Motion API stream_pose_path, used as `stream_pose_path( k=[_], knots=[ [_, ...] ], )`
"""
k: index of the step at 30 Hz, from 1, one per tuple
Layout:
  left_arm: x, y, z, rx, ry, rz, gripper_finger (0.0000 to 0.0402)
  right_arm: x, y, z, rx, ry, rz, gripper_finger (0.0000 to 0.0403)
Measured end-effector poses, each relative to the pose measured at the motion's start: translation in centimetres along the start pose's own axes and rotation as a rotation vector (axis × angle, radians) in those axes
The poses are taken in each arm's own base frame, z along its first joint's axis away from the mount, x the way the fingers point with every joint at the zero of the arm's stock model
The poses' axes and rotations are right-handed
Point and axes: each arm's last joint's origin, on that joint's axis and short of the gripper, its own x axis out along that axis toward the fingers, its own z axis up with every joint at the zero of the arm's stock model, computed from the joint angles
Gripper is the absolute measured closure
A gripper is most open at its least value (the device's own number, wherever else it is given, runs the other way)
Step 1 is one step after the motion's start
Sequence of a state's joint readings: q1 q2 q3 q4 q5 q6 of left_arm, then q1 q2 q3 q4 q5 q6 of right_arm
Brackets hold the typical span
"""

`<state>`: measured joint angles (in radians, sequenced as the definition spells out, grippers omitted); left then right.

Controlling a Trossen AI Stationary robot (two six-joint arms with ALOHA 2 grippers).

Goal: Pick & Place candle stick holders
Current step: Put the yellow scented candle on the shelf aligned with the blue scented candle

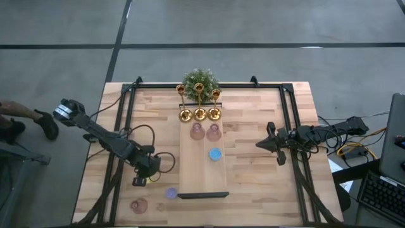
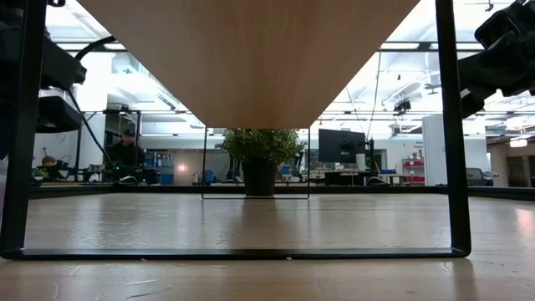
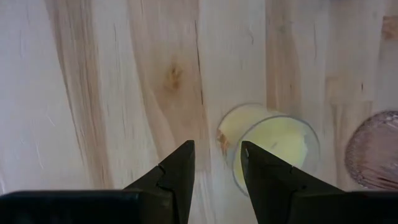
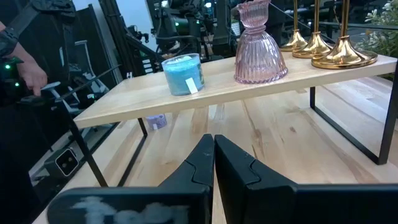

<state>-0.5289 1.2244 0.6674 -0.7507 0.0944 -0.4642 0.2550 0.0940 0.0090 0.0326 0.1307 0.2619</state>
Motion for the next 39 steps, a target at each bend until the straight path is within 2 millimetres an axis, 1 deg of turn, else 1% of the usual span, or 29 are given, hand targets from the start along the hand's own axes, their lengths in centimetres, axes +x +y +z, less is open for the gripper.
stream_pose_path(
  k=[4, 7, 11, 15, 26, 30, 33, 39],
  knots=[
    [0.1, -0.1, 0.1, 0.001, -0.004, -0.003, 0.0275, 0.0, 0.0, 0.0, 0.000, 0.000, 0.000, 0.0394],
    [0.2, -0.1, 0.1, 0.000, 0.002, 0.000, 0.0293, 0.0, 0.0, 0.0, 0.000, 0.000, 0.000, 0.0394],
    [0.2, -0.1, 0.2, 0.001, -0.009, -0.006, 0.0335, 0.0, 0.0, 0.0, 0.000, 0.000, 0.000, 0.0394],
    [0.1, -0.1, 0.2, -0.001, -0.003, -0.023, 0.0388, 0.0, 0.0, 0.0, 0.000, 0.000, 0.000, 0.0394],
    [-0.2, -0.2, 0.2, -0.046, -0.006, -0.032, 0.0398, 0.0, 0.0, 0.0, 0.001, 0.000, 0.000, 0.0394],
    [-1.1, -0.3, 0.1, -0.068, -0.014, -0.059, 0.0399, 0.0, 0.0, 0.0, 0.005, 0.000, 0.000, 0.0394],
    [-2.3, -0.4, 0.0, -0.092, -0.018, -0.062, 0.0400, 0.0, 0.0, 0.0, 0.007, 0.000, 0.000, 0.0394],
    [-6.1, -0.7, 0.4, -0.145, -0.043, -0.072, 0.0400, 0.0, 0.0, 0.0, 0.007, 0.000, -0.001, 0.0394]
  ],
)
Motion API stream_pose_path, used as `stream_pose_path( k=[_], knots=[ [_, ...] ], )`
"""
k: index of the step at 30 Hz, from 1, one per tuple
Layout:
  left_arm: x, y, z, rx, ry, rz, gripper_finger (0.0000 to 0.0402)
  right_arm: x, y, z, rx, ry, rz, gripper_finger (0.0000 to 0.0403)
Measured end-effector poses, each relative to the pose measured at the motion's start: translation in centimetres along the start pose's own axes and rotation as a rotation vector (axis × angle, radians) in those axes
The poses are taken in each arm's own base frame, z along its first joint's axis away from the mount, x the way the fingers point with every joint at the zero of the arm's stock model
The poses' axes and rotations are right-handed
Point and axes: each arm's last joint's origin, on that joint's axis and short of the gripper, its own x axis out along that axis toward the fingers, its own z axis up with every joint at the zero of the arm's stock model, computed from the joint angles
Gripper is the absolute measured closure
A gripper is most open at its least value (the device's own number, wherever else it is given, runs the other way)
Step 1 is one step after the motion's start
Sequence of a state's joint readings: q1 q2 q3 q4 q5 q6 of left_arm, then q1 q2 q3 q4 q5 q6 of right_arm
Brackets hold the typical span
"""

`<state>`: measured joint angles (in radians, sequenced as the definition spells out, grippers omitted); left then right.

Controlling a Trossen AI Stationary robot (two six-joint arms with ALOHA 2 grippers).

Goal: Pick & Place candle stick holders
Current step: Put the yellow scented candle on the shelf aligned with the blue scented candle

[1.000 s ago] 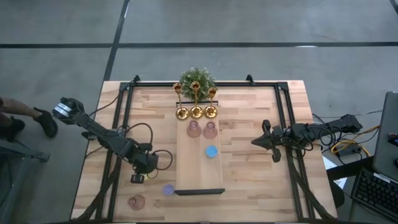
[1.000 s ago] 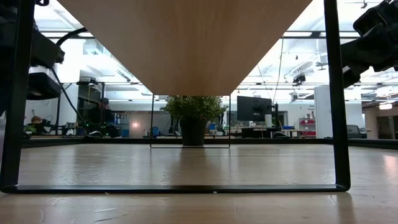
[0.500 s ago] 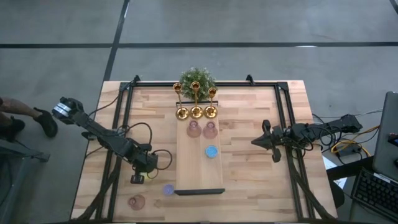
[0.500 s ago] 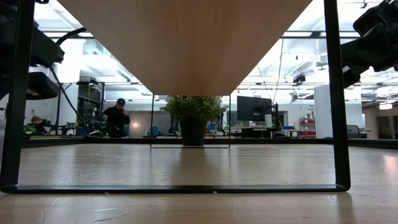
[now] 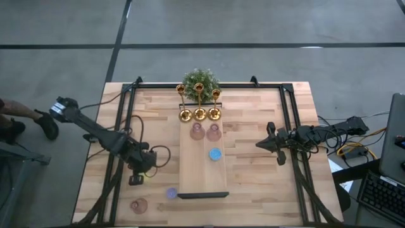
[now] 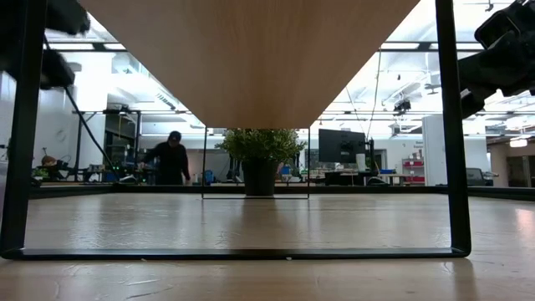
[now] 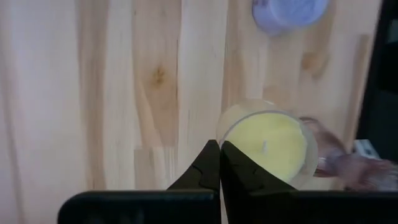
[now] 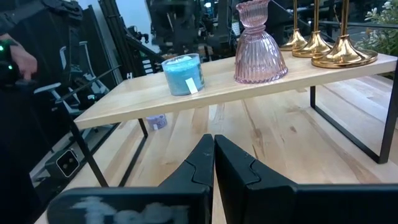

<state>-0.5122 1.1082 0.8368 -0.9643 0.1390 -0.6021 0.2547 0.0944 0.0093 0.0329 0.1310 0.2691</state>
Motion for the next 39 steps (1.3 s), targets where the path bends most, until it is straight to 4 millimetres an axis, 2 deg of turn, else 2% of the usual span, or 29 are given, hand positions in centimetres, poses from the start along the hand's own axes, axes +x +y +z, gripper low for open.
stream_pose_path(
  k=[8, 14, 19, 24, 27, 32, 36, 39],
  knots=[
    [-5.0, -0.7, 2.4, -0.075, -0.056, -0.001, 0.0401, 0.0, 0.0, 0.0, 0.014, 0.000, -0.001, 0.0394],
    [-7.1, 0.0, 4.7, -0.214, -0.085, 0.024, 0.0401, 0.0, 0.0, 0.0, 0.045, -0.001, -0.002, 0.0394],
    [-8.9, 0.2, 7.3, -0.224, -0.155, 0.034, 0.0401, 0.0, 0.0, 0.0, 0.065, -0.001, -0.002, 0.0394],
    [-10.2, 0.4, 11.2, -0.232, -0.218, 0.047, 0.0401, 0.0, 0.0, 0.0, 0.056, -0.001, -0.002, 0.0394],
    [-10.6, 0.4, 13.7, -0.211, -0.240, 0.062, 0.0401, 0.0, 0.0, 0.0, 0.055, 0.000, -0.001, 0.0394],
    [-10.0, 1.1, 17.7, -0.172, -0.260, 0.146, 0.0401, 0.0, 0.0, 0.0, 0.053, 0.000, -0.001, 0.0394],
    [-9.2, 1.7, 19.9, -0.164, -0.255, 0.185, 0.0401, 0.0, 0.0, 0.0, 0.053, -0.001, 0.000, 0.0394],
    [-8.3, 1.8, 20.8, -0.150, -0.223, 0.201, 0.0401, 0.0, 0.0, 0.0, 0.053, 0.000, 0.000, 0.0394]
  ],
)
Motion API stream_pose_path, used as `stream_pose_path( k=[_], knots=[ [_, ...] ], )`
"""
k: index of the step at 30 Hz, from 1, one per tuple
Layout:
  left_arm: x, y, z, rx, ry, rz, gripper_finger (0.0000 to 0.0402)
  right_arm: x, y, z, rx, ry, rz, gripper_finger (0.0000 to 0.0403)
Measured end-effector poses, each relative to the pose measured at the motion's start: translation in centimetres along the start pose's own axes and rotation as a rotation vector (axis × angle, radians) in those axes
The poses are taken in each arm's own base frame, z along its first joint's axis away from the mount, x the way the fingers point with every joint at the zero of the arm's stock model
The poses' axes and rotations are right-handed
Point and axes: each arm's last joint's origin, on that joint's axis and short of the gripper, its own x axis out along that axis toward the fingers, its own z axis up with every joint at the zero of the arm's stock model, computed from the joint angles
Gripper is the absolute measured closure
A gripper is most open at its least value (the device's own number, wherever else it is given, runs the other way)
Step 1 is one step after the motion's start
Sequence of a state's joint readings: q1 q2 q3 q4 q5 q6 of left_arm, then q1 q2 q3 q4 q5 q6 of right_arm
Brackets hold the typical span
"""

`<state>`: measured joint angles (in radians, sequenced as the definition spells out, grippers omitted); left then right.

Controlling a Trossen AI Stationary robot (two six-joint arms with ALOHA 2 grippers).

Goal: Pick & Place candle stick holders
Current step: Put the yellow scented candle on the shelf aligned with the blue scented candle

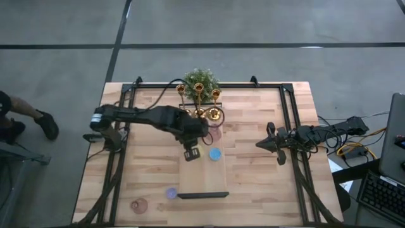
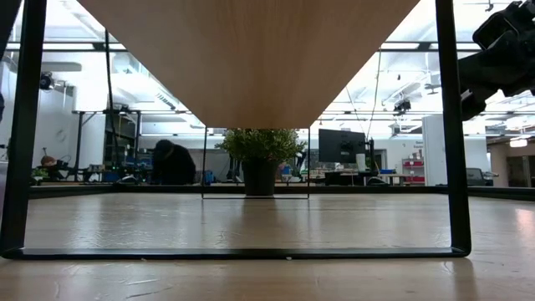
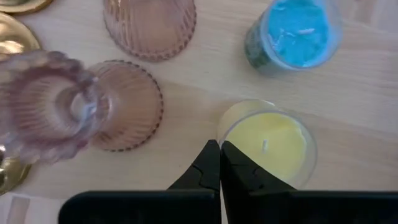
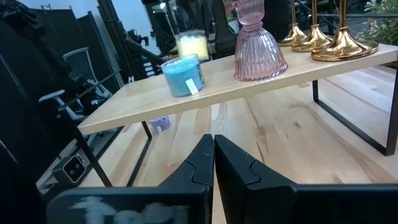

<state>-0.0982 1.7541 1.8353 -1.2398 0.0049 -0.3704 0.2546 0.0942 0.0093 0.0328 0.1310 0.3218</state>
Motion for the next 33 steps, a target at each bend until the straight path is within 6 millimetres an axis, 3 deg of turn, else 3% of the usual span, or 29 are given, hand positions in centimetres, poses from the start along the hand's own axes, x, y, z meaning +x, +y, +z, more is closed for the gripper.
stream_pose_path(
  k=[8, 17, 29, 33],
  knots=[
    [1.9, -0.3, 0.6, 0.022, 0.023, 0.044, 0.0400, 0.0, 0.0, 0.0, -0.007, 0.000, 0.000, 0.0394],
    [1.4, -0.5, 1.1, 0.027, -0.054, 0.035, 0.0375, 0.0, 0.0, 0.0, -0.053, 0.000, 0.000, 0.0394],
    [1.4, -0.6, 1.0, -0.003, -0.039, -0.001, 0.0381, 0.0, 0.0, 0.0, -0.063, 0.000, 0.000, 0.0394],
    [0.5, -0.6, 0.8, -0.028, -0.053, -0.010, 0.0373, 0.0, 0.0, 0.0, -0.064, 0.000, 0.000, 0.0394]
  ],
)
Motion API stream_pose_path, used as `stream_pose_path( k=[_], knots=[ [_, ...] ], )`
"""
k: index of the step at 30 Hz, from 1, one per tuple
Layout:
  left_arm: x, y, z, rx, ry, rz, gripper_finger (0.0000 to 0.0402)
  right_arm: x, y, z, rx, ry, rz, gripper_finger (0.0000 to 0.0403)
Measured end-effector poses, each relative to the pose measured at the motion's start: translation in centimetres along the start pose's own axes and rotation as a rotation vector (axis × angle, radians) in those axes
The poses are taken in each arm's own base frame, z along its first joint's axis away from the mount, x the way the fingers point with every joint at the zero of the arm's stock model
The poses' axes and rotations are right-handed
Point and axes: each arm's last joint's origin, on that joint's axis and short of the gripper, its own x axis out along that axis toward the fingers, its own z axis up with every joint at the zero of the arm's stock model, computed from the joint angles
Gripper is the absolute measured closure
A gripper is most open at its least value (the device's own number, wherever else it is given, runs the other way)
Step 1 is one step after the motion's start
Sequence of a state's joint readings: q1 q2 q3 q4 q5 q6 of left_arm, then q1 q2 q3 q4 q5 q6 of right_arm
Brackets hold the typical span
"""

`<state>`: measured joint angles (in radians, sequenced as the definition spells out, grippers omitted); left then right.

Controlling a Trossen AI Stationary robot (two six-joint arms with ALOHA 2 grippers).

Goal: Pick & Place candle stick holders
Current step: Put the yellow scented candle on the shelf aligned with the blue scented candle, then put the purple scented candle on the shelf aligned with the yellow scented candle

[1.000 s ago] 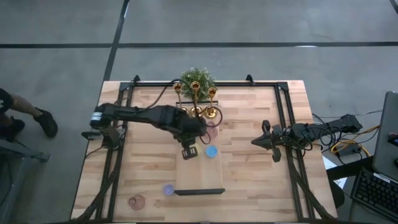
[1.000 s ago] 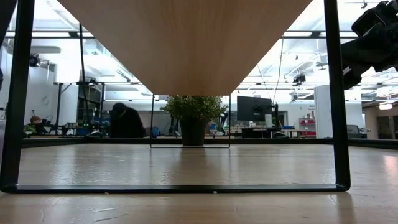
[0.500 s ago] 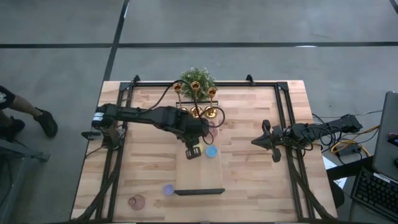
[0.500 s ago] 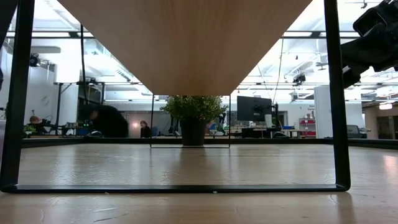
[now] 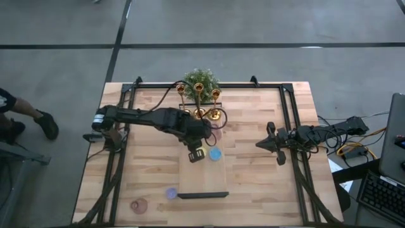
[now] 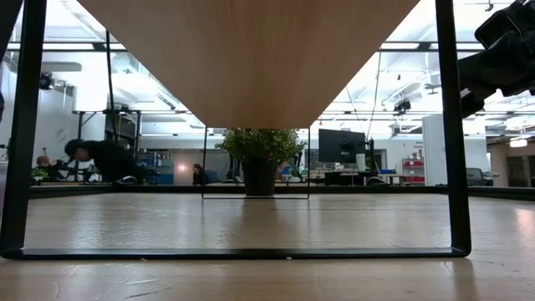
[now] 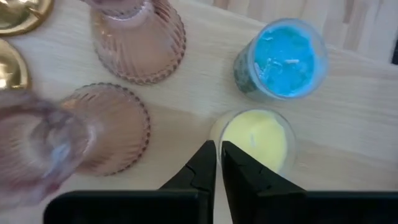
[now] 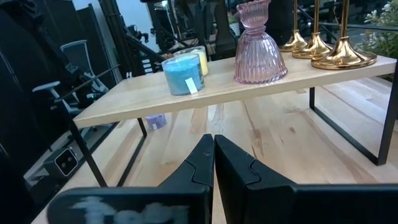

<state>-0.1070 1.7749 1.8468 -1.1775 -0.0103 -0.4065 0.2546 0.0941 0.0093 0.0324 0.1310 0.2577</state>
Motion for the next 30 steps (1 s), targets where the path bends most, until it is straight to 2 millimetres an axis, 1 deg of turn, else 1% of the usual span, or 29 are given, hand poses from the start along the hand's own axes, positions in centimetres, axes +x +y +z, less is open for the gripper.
stream_pose_path(
  k=[4, 7, 11, 14, 17, 20, 22, 27, 30],
  knots=[
    [-2.6, 0.3, -0.6, -0.002, -0.034, -0.028, 0.0354, 0.0, 0.0, 0.0, 0.000, 0.001, 0.000, 0.0394],
    [-4.4, 0.7, -1.9, 0.007, -0.005, -0.017, 0.0331, 0.0, 0.0, 0.0, 0.000, 0.001, 0.000, 0.0394],
    [-6.6, 1.2, -3.7, 0.015, 0.046, 0.020, 0.0288, 0.0, 0.0, 0.0, -0.001, 0.001, -0.001, 0.0394],
    [-7.8, 1.0, -5.0, 0.033, 0.060, 0.048, 0.0252, 0.0, 0.0, 0.0, -0.005, 0.001, -0.001, 0.0394],
    [-8.3, 0.4, -6.4, 0.094, 0.075, 0.045, 0.0226, 0.0, 0.0, 0.0, -0.007, 0.001, -0.001, 0.0394],
    [-8.0, -0.1, -7.9, 0.112, 0.093, 0.042, 0.0213, 0.0, 0.0, 0.0, -0.004, 0.001, 0.000, 0.0394],
    [-7.3, -0.3, -9.0, 0.108, 0.115, 0.046, 0.0212, 0.0, 0.0, 0.0, -0.001, 0.000, -0.001, 0.0394],
    [-4.4, -0.4, -11.4, 0.033, 0.117, 0.039, 0.0215, 0.0, 0.0, 0.0, 0.019, 0.000, 0.001, 0.0394],
    [-2.2, -0.5, -12.9, -0.043, 0.131, -0.026, 0.0216, 0.0, 0.0, 0.0, 0.021, 0.000, 0.000, 0.0394]
  ],
)
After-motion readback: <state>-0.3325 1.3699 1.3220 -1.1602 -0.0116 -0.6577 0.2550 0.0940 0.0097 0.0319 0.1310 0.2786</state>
